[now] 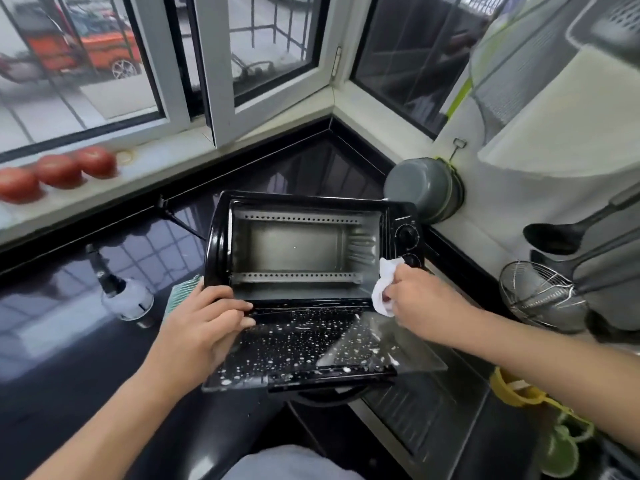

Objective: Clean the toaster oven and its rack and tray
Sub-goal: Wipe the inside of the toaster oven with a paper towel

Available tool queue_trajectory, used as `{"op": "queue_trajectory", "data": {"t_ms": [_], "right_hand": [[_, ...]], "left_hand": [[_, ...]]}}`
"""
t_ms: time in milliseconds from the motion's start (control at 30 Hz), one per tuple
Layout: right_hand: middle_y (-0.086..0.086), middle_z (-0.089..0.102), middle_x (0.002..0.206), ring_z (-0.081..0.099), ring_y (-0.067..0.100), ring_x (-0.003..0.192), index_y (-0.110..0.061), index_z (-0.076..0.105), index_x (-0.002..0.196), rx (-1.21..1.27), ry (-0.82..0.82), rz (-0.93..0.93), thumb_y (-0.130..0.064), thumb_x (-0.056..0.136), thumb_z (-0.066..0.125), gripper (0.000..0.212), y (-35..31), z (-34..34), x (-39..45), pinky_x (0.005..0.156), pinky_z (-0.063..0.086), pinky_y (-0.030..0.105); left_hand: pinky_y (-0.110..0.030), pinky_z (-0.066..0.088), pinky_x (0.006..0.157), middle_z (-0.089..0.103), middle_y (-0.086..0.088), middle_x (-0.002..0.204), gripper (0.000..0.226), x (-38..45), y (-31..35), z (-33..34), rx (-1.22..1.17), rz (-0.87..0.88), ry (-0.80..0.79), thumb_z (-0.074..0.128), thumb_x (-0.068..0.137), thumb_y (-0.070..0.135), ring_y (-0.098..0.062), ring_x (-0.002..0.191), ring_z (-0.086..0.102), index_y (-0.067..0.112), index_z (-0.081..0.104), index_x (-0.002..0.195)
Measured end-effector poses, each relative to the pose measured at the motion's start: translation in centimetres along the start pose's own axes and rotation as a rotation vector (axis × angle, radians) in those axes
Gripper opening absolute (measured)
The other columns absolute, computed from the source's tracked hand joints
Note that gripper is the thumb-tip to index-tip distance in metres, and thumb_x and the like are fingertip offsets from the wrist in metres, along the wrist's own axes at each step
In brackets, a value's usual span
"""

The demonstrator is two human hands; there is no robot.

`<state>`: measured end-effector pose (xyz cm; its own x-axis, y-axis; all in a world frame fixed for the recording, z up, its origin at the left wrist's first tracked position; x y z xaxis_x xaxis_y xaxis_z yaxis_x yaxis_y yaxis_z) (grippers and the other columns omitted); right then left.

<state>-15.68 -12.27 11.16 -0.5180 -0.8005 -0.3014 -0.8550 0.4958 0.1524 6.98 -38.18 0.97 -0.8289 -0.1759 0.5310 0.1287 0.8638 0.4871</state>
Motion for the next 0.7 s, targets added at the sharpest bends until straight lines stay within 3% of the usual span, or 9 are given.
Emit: {"op": "queue_trajectory", "data": {"t_ms": [67,133,267,333,433,500,567,633,700], "right_hand": [[0.007,0.061,0.104,0.052,0.021,0.084,-0.016,0.067,0.104,0.119,-0.223,0.084,-0.020,0.097,0.047,0.022,-0.5,0.1,0.1,0.077,0.051,0.037],[0.008,0.063,0.096,0.055,0.022,0.085,-0.015,0.063,0.096,0.213,-0.315,0.127,-0.020,0.099,0.042,0.022,-0.9,-0.3,0.7,0.081,0.051,0.037],[0.004,0.056,0.075,0.051,0.016,0.067,-0.014,0.056,0.073,0.297,-0.409,0.260,-0.012,0.095,0.045,0.025,1.2,-1.0,-0.5,0.059,0.040,0.022],[0.017,0.065,0.071,0.052,0.020,0.059,-0.001,0.057,0.067,0.355,-0.345,0.333,-0.006,0.084,0.046,0.021,3.7,-2.2,-1.8,0.054,0.036,0.026],[0.010,0.054,0.069,0.047,0.017,0.063,0.008,0.058,0.073,0.648,-0.044,0.456,-0.012,0.081,0.050,0.023,5.0,-3.9,-3.2,0.059,0.038,0.037],[0.010,0.061,0.090,0.054,0.019,0.088,0.008,0.068,0.080,0.505,-0.055,0.319,-0.005,0.090,0.051,0.023,2.6,-3.1,-3.1,0.083,0.043,0.038],[0.006,0.060,0.123,0.051,0.020,0.117,0.002,0.070,0.109,0.330,-0.200,0.189,0.000,0.094,0.046,0.028,-0.5,-0.5,-2.6,0.099,0.039,0.030],[0.004,0.060,0.123,0.057,0.020,0.107,-0.007,0.066,0.115,0.230,-0.319,0.192,-0.001,0.093,0.042,0.033,-3.4,1.1,-1.6,0.085,0.050,0.028],[0.008,0.062,0.112,0.058,0.023,0.096,-0.009,0.066,0.112,0.194,-0.354,0.262,-0.006,0.095,0.043,0.028,-5.0,1.5,-0.6,0.071,0.044,0.027]], "left_hand": [[-0.054,0.055,0.089,0.074,0.006,0.106,0.036,0.1,0.6,-0.3,0.063,0.080,-0.002,0.057,0.105,0.030,-0.026,0.102,0.065,0.008,0.075,0.083],[-0.056,0.055,0.088,0.076,0.004,0.104,0.026,0.0,0.7,-0.4,0.123,0.150,0.000,0.064,0.100,0.022,-0.028,0.098,0.066,0.009,0.072,0.079],[-0.059,0.055,0.086,0.077,0.001,0.102,0.024,-0.3,0.9,-0.1,0.128,0.181,0.008,0.068,0.097,0.020,-0.031,0.096,0.067,0.009,0.071,0.076],[-0.060,0.054,0.086,0.077,0.001,0.102,0.025,-0.3,0.8,-0.1,0.129,0.197,0.021,0.067,0.098,0.020,-0.031,0.096,0.067,0.009,0.071,0.076],[-0.060,0.054,0.088,0.076,0.001,0.103,0.029,-0.6,0.4,0.2,0.135,0.199,0.024,0.065,0.101,0.021,-0.033,0.101,0.067,0.008,0.072,0.076],[-0.060,0.053,0.090,0.075,-0.001,0.103,0.029,-1.0,0.4,0.5,0.153,0.196,0.024,0.065,0.102,0.022,-0.035,0.104,0.065,0.007,0.072,0.078],[-0.060,0.053,0.089,0.073,-0.004,0.101,0.030,-1.3,0.7,0.5,0.166,0.184,0.041,0.067,0.101,0.023,-0.036,0.104,0.065,0.006,0.072,0.077],[-0.060,0.052,0.089,0.072,-0.006,0.099,0.031,-1.5,1.1,0.4,0.171,0.181,0.053,0.067,0.101,0.023,-0.037,0.101,0.065,0.005,0.070,0.075],[-0.061,0.051,0.090,0.071,-0.007,0.097,0.031,-1.6,1.3,0.5,0.175,0.188,0.053,0.067,0.101,0.022,-0.037,0.100,0.065,0.006,0.069,0.075]]}}
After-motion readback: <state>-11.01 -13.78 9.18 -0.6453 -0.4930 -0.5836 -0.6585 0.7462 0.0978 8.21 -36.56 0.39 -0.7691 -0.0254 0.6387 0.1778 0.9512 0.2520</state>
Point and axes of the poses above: each hand's wrist, its own x-axis towards the middle knuckle, its own z-axis out of the palm, y = z × x, the point moved 2 cm from there along x, towards the middle knuckle
